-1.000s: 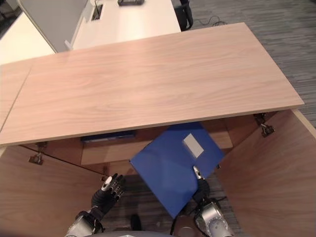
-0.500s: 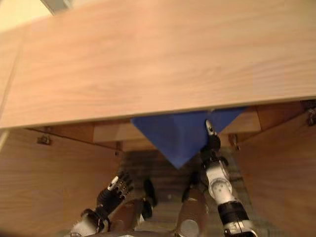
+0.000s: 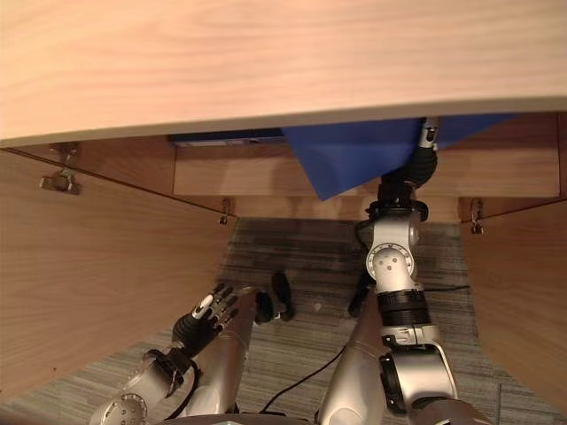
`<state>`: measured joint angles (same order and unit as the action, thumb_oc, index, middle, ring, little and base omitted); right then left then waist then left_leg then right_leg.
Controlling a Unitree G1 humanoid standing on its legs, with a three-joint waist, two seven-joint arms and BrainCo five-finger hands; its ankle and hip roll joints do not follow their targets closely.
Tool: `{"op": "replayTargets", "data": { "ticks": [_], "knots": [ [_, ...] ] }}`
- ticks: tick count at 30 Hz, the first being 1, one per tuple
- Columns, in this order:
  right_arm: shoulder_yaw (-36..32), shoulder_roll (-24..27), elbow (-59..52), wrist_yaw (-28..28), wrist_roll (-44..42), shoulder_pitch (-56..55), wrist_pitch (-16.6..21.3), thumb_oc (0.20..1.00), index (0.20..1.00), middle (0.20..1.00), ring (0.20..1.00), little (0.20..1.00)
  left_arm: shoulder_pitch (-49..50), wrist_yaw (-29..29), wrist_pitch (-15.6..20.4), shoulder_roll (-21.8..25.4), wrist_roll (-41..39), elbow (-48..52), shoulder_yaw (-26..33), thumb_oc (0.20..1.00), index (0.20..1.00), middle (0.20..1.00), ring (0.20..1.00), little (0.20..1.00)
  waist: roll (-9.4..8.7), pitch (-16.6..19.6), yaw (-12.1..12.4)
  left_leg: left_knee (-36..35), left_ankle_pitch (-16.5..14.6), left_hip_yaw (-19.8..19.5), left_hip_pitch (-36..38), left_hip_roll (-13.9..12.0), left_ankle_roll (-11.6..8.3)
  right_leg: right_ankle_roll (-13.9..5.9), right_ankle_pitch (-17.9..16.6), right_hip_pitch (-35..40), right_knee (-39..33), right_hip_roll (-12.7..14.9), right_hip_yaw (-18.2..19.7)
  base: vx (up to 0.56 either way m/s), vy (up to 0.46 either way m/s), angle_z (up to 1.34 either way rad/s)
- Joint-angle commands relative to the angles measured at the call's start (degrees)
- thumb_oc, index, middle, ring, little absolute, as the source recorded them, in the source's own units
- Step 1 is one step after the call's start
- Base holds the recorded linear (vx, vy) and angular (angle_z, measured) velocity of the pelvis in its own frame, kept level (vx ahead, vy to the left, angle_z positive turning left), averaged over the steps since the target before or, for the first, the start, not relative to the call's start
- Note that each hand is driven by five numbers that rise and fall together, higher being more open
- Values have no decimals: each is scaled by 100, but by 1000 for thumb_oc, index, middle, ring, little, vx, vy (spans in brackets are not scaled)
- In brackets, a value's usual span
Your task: Put the empty folder in the office cabinet
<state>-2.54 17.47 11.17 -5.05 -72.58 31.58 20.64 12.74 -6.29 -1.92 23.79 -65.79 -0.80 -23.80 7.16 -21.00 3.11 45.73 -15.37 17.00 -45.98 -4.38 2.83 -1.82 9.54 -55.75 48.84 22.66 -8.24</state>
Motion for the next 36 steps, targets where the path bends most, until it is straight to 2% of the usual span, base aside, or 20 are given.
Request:
{"op": "replayTargets", "data": {
  "ticks": [1, 5, 7, 9, 18, 23, 26, 36],
  "knots": [
    [-57, 160, -684, 84, 186, 44, 369, 200, 200, 200, 200, 200, 296, -225, 138, 335, 126, 420, -235, 1000, 1000, 1000, 1000, 1000, -156, 635, 75, 94, -357, -366, -285, -138, -196, -103, 790, 130, 91, 51, 341, 0, 0, 0],
    [-460, 148, -320, -180, -134, 820, 824, 200, 200, 200, 200, 200, 164, -172, 231, 562, 6, 656, -315, 1000, 1000, 1000, 1000, 1000, -136, 753, 159, 646, -582, -470, -837, -175, -170, -2, 1087, -511, 713, 158, 639, 54, 8, 4],
    [-592, 417, 347, -485, -221, 1264, 964, 200, 200, 200, 200, 200, 80, -100, 274, 676, -62, 652, -394, 1000, 1000, 1000, 1000, 1000, -145, 817, 211, 814, -638, -499, -1061, -172, -147, 20, 1153, -751, 871, 183, 724, 53, 21, 9],
    [-647, 733, 1293, -833, -304, 1714, 899, 200, 200, 200, 200, 200, -14, 22, 312, 795, -116, 738, -490, 1000, 1000, 1000, 1000, 1000, -156, 844, 255, 1017, -690, -544, -1315, -211, -155, 43, 1223, -1003, 1067, 200, 795, 19, -1, 3],
    [-486, 1176, 2843, -1570, -677, 3150, 931, 200, 200, 200, 200, 200, -196, 422, 439, 1001, -180, 875, -577, 1000, 1000, 1000, 1000, 1000, -244, 896, 383, 1101, -749, -560, -1467, -238, -160, 66, 1246, -1154, 1144, 184, 813, 3, -3, 1],
    [-181, 1472, 3964, -2051, -476, 3804, 530, 200, 200, 200, 200, 200, -295, 614, 530, 1120, -171, 837, -654, 1000, 1000, 1000, 1000, 1000, -263, 855, 421, 1134, -760, -575, -1499, -258, -169, 94, 1235, -1154, 1156, 168, 809, 0, 0, 0],
    [-28, 1475, 5009, -2336, -469, 4183, 64, 200, 200, 200, 200, 200, -430, 780, 628, 1217, -99, 862, -739, 1000, 1000, 1000, 1000, 1000, -264, 803, 423, 1150, -772, -564, -1520, -259, -162, 132, 1231, -1156, 1167, 140, 791, 0, 0, 0],
    [126, 1445, 5628, -2502, -533, 4569, -157, 200, 200, 200, 200, 200, -532, 963, 758, 1329, -142, 925, -856, 1000, 1000, 1000, 1000, 1000, -218, 682, 448, 1263, -825, -554, -1593, -268, -150, 122, 1215, -1186, 1203, 103, 784, 0, 0, 0]
  ]
}}
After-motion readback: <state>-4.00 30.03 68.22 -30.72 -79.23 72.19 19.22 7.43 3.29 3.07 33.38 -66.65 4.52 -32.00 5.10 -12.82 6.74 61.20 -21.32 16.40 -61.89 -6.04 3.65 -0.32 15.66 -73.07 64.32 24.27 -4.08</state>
